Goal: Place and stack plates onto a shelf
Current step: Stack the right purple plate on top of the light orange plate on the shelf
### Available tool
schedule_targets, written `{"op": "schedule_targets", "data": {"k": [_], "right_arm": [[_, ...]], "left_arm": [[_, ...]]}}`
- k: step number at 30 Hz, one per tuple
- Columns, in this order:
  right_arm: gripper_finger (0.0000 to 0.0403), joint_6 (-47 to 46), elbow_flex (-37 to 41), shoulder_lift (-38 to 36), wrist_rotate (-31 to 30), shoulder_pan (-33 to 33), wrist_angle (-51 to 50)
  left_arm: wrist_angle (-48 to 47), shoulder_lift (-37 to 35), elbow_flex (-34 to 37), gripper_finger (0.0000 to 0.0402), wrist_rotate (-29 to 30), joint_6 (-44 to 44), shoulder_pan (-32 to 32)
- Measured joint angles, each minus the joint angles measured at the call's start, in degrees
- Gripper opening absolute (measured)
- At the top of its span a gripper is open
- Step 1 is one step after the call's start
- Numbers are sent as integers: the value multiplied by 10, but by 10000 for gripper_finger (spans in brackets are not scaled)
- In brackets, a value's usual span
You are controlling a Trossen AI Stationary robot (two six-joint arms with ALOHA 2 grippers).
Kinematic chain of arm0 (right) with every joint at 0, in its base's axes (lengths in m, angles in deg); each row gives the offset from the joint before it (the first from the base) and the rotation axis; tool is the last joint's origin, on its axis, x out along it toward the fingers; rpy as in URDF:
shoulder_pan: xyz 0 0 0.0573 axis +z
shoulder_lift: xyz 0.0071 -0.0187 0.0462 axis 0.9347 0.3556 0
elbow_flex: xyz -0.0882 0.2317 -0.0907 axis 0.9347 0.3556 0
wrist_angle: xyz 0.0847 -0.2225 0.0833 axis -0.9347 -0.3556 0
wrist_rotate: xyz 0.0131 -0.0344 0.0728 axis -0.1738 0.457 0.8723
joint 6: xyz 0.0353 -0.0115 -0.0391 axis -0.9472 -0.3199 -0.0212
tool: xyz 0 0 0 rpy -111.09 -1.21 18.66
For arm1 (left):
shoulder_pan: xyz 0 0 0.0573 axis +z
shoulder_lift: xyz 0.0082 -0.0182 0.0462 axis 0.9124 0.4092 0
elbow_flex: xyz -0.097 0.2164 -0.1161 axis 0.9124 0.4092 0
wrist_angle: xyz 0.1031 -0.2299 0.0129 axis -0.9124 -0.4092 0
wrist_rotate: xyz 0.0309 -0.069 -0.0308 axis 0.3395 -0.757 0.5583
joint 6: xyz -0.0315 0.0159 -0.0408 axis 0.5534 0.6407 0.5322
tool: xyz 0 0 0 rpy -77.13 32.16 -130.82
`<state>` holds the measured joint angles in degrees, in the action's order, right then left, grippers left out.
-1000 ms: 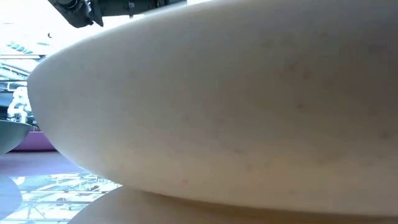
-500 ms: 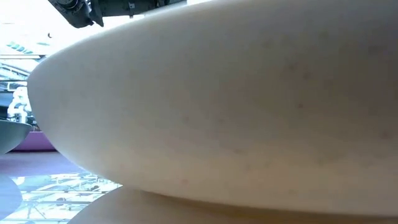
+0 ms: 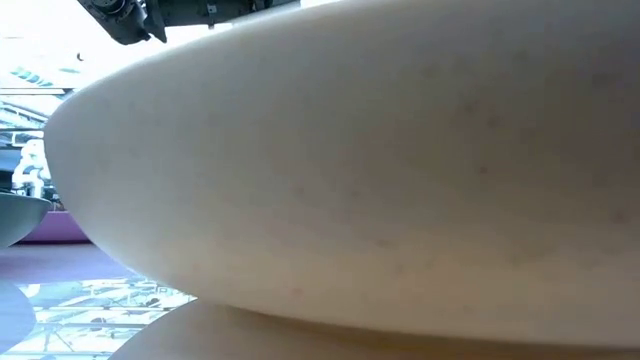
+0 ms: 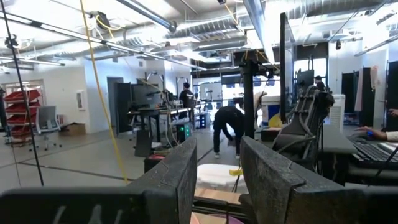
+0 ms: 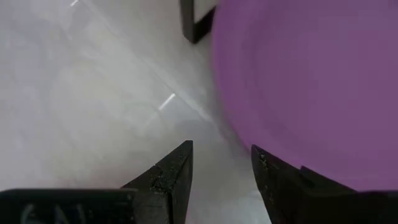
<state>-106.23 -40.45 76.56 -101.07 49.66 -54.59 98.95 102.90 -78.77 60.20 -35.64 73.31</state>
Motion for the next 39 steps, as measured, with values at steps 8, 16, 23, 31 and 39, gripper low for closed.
{"op": "schedule_targets", "data": {"k": [8,16,23,31,39], "right_arm": [[144,15,0,18,0,-16,17],[144,44,0,29,8,-15,27],[132,53,1,58,15,-15,27],[21,65,4,77,2,-15,38],[16,39,5,29,-38,-15,60]], "left_arm": [[-1,0,0,129,0,-4,0],[-1,0,0,129,0,-5,0],[-2,0,0,129,0,-3,0],[-5,0,0,129,0,0,0],[-9,0,0,129,5,0,0]]}}
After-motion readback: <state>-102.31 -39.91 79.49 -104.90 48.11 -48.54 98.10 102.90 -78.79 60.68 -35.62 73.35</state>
